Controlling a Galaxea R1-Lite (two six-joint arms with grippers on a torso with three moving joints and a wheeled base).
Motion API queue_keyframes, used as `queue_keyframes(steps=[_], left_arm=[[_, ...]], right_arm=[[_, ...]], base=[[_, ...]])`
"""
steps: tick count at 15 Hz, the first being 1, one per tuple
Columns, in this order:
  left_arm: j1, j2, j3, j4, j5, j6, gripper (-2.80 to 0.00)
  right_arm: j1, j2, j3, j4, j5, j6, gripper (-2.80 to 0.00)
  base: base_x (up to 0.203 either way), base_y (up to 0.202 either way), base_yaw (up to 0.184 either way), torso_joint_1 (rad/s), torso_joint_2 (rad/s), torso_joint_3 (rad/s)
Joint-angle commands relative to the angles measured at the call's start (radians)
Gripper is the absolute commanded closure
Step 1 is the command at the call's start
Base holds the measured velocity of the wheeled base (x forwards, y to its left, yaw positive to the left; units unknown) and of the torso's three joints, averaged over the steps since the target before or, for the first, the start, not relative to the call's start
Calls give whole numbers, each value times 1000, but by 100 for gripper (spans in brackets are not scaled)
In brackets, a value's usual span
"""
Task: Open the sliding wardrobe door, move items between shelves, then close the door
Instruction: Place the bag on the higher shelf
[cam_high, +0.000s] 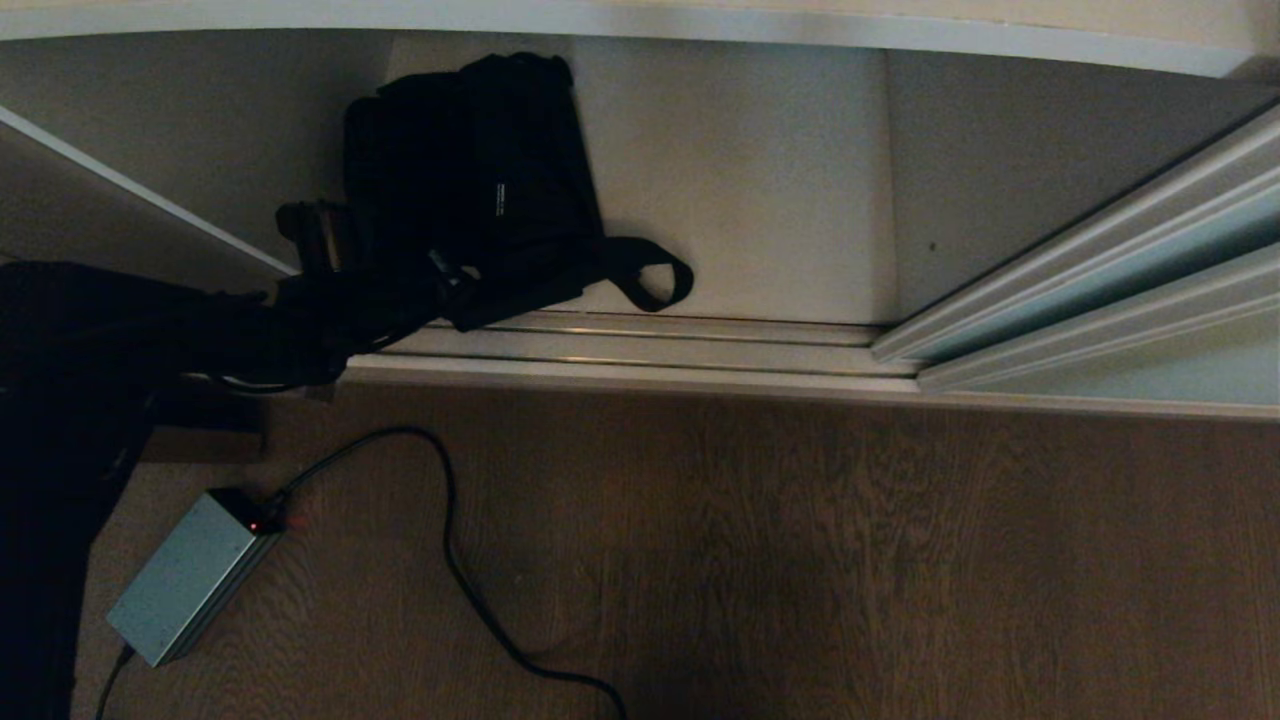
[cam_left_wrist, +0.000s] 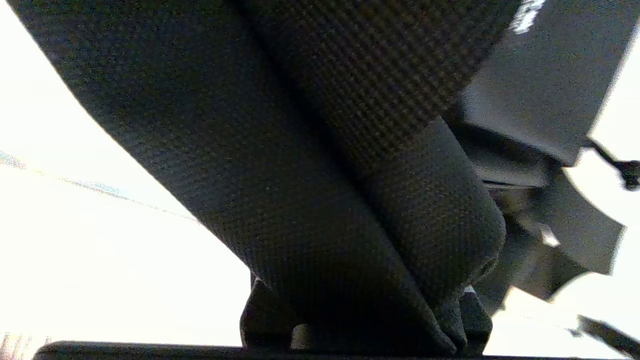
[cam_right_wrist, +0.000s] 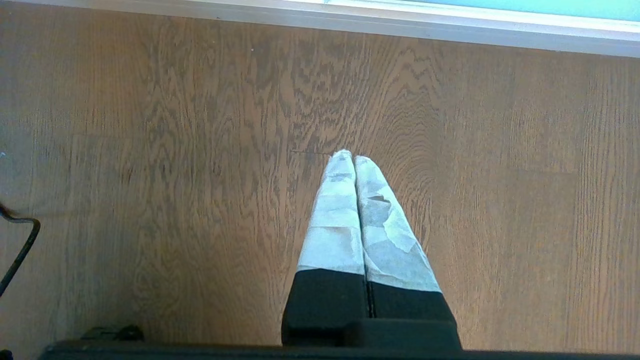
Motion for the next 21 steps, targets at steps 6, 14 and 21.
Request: queue_keyframes(steps=[6, 14, 21], left_arm=[[-52, -411, 431, 13, 4, 10, 0], [-74, -702, 644, 217, 29, 12, 0], [-82, -1075, 696, 558, 51, 15, 0]], right_arm=[[0, 0, 2, 0, 0, 0, 0], [1, 0, 0, 0, 0, 0, 0], [0, 0, 2, -1, 0, 0, 0]], base=[[0, 0, 0, 0, 0, 0], [0, 0, 0, 0, 0, 0], [0, 0, 0, 0, 0, 0]])
